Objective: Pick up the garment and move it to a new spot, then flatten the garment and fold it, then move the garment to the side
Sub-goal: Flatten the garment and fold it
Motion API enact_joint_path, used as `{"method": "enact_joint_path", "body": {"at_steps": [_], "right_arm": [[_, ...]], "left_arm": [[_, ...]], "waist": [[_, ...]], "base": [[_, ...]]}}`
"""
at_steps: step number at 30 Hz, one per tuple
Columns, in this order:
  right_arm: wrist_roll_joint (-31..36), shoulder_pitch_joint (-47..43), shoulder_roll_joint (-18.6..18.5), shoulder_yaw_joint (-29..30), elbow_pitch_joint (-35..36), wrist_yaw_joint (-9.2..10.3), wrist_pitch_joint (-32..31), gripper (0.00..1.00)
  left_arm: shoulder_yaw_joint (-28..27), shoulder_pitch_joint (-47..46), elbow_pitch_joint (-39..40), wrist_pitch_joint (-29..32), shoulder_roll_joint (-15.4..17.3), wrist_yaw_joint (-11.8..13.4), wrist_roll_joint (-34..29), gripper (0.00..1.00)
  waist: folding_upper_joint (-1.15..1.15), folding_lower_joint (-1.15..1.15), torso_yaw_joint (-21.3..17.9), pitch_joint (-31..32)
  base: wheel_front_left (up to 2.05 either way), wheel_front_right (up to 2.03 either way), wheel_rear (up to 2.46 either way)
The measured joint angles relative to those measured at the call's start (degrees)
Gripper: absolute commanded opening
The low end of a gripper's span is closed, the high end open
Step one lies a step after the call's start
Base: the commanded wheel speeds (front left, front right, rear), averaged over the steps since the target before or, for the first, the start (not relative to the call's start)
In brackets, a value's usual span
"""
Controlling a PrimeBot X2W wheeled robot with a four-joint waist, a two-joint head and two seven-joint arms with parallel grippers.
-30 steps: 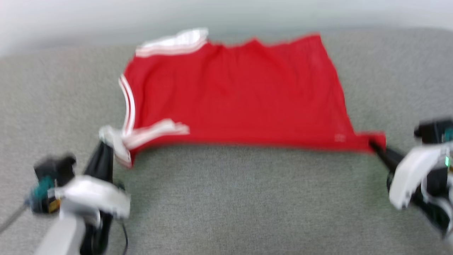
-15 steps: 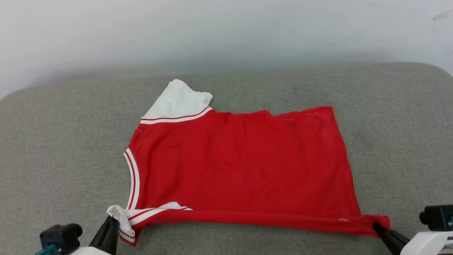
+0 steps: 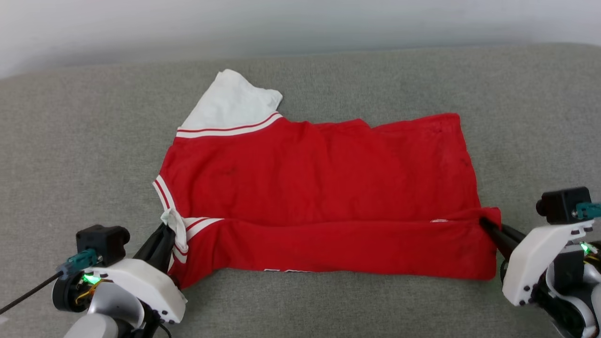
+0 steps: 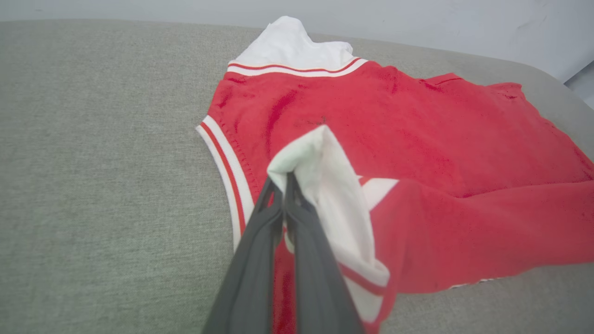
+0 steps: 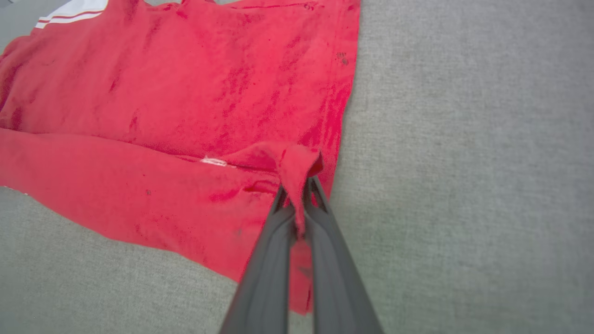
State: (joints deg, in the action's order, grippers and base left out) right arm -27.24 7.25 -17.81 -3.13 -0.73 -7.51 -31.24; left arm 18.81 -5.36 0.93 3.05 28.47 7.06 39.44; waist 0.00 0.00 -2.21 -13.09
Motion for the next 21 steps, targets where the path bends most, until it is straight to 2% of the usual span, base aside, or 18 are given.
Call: {"method": "enact_joint_path", "body": {"at_steps": [10,11,12,13,14,19,21], "right_arm": [[-1.71,10.27,-2.13,-5.73,-12.68,0.00,7.36,0.00],[-2.19,10.68,-2.19,-6.32,-13.86,0.00,8.13,0.24],[-2.21,11.21,-2.45,-6.95,-14.92,0.00,8.99,0.47],[-2.23,11.71,-2.85,-7.48,-15.85,-0.01,10.07,1.00],[-2.61,12.11,-2.97,-7.95,-16.73,-0.02,10.85,1.00],[-3.46,12.52,-3.57,-10.35,-18.72,-0.03,17.24,1.00],[-3.57,11.69,-4.21,-10.60,-19.04,-0.01,19.78,1.00]], "left_arm": [[1.47,-5.93,-8.98,-0.68,-2.25,-2.96,0.69,0.00],[1.65,-6.47,-9.88,-0.59,-2.68,-3.50,1.16,0.27],[1.78,-7.04,-11.02,-0.36,-3.16,-4.00,1.79,0.46],[2.00,-7.66,-11.93,-0.37,-3.63,-4.39,1.97,0.82],[2.07,-8.17,-12.70,-0.55,-3.93,-4.79,2.27,1.00],[2.00,-9.21,-15.70,-1.23,-5.60,-6.42,4.04,1.00],[1.18,-9.09,-16.46,-1.26,-5.11,-6.32,4.47,1.00]], "waist": [[0.00,0.00,0.33,-5.69],[0.00,0.00,0.45,-6.08],[0.00,0.00,0.60,-6.42],[0.00,0.00,0.75,-6.65],[0.00,0.00,0.92,-6.77],[0.00,0.00,1.20,-5.95],[0.00,0.00,1.25,-5.08]], "base": [[0.00,0.00,0.00],[0.00,0.00,0.00],[0.00,0.00,0.00],[0.00,0.00,0.00],[0.00,0.00,0.00],[0.00,0.00,0.00],[0.00,0.00,0.00]]}}
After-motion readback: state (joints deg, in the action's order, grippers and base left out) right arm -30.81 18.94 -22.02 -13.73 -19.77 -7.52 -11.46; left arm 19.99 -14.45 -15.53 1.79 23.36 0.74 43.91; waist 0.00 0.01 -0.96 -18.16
